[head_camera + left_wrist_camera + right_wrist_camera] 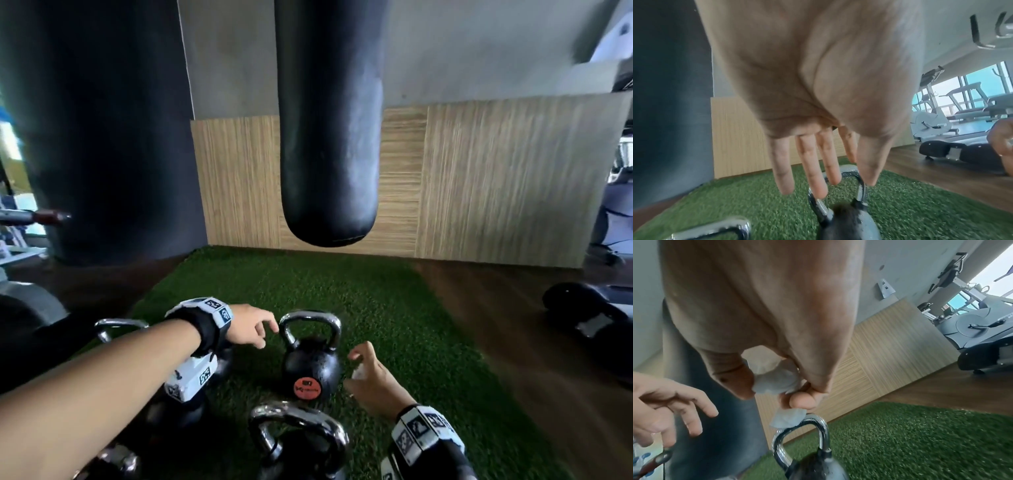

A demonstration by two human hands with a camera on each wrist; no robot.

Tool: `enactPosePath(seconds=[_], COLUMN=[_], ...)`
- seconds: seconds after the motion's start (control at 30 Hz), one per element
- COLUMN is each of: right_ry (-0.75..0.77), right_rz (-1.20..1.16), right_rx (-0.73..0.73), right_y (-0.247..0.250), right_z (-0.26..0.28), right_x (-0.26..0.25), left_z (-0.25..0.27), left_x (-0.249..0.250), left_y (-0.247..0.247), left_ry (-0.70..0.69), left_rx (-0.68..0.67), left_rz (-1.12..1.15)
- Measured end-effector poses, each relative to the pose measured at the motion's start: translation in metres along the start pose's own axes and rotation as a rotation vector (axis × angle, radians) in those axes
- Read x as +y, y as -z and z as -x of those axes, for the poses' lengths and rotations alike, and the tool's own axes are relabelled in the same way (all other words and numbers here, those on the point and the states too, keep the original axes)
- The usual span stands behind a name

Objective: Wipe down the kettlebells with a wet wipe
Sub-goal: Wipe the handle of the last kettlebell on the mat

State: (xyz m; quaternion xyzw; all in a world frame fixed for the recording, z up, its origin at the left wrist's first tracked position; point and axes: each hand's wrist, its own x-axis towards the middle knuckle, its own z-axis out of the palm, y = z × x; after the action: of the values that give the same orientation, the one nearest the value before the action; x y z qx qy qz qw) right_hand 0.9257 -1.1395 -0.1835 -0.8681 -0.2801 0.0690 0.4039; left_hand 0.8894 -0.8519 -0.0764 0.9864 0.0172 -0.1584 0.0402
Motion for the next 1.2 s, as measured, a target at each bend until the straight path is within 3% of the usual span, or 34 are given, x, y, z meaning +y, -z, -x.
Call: enactPosePath(seconds=[0.13,0.27,0.47,0.63,0.7,0.87,1.0,1.2], right_ry=[-0.021,-0.09,-0.257,-0.272,-0.235,-0.078,0.042,0.105], right_rz=[-0.081,-0.243,-0.551,-0.659,-0.582,0.042,0.206,0.253], right_rx=[-0.009,0.114,0.15,0.144,0.171,0.303,0.387,0.435], right_y=[0.013,0.011,0.004,-0.012,-0.022,-0.032,-0.041,-0.058], right_z=[-0.034,-0.073,-0.148,-0.206,-0.224,-0.255,-0.265,-0.268], right_x=[-0.002,0.005,0.008,0.013,0.02,0.036,0.04,0.028], left_z=[-0.02,-0.045,-0.111,-0.188,-0.217,-0.272,-0.304,-0.318], left_x=[0.001,-0.01,-0.058,-0.099,-0.109,-0.12,-0.114,-0.092], left_y=[0.032,0.032,-0.01,-0.072,-0.101,-0.158,-0.177,-0.195], left_ry=[-0.004,-0.005,0.047,0.153,0.172,0.152,0.088,0.047], left_rx=[-0.026,0.037,-0.004,0.031,0.027,0.023,0.098,0.195], left_rz=[0.036,0.035,-0.051,0.171,0.274,0.637,0.882,1.12])
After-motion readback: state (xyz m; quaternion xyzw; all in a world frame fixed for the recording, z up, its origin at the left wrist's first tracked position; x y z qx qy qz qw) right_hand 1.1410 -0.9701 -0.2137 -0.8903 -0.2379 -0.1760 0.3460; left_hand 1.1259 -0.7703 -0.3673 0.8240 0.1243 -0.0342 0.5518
